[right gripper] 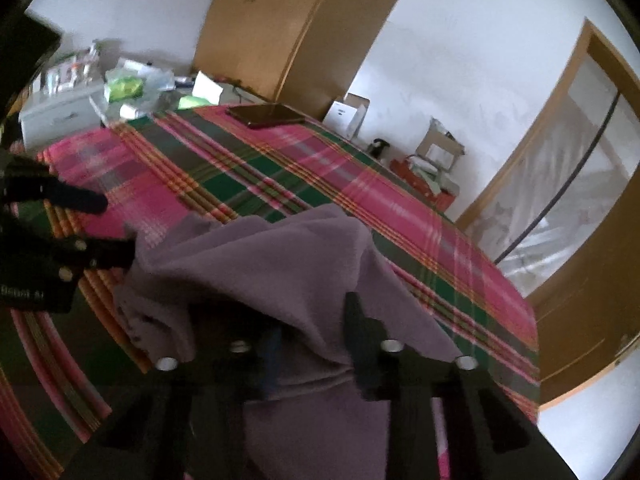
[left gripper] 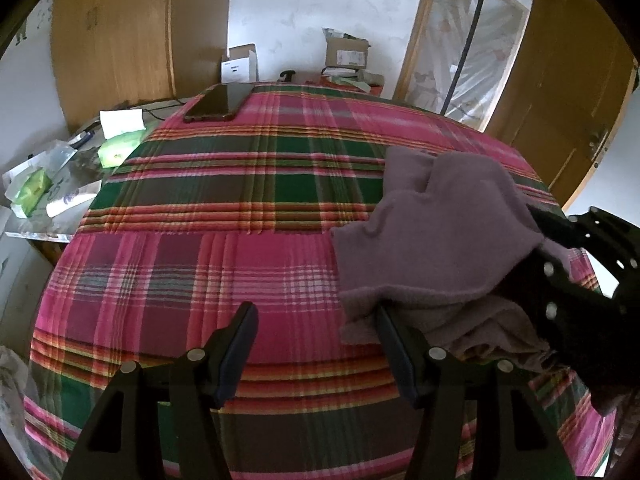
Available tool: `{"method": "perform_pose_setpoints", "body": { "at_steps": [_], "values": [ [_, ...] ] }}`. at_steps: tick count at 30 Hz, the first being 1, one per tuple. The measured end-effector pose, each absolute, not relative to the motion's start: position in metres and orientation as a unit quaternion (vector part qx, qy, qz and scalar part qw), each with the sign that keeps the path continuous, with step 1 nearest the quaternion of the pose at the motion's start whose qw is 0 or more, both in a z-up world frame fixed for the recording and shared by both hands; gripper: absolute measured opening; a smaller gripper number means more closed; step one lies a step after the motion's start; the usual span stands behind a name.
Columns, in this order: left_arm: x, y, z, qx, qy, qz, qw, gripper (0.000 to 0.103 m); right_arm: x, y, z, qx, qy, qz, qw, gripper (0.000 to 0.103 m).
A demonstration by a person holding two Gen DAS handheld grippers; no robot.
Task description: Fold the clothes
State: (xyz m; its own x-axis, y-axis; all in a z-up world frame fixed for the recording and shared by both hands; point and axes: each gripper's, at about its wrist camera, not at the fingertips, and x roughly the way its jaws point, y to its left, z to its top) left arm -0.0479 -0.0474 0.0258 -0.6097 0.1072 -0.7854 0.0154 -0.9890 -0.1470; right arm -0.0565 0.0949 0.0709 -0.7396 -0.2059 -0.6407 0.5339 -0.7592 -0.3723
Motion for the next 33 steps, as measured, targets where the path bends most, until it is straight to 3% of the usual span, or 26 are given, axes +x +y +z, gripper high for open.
{"method": "perform_pose_setpoints", "body": {
  "at_steps": [3,15,24,33],
  "values": [
    [-0.044,-0.043,0.033,-0.432,-0.069,0.898,0.048,0.061,-0.061,0.105,0.08,0.297,0.234,-0.903,0.206,0.014],
    [-0.041,-0.009,0.046,-0.423,-0.02,0.9,0.1,0.061,-0.064,0.172,0.128,0.254,0.089,-0.954,0.129,0.013],
    [-0.049,0.013,0.05,-0.422,0.01,0.898,0.127,0.061,-0.068,0.255,0.143,0.25,0.031,-0.968,0.012,0.013],
    [-0.038,0.059,0.052,-0.409,0.094,0.884,0.206,0.055,-0.07,0.307,0.112,0.312,0.011,-0.948,-0.052,0.013]
  ]
}}
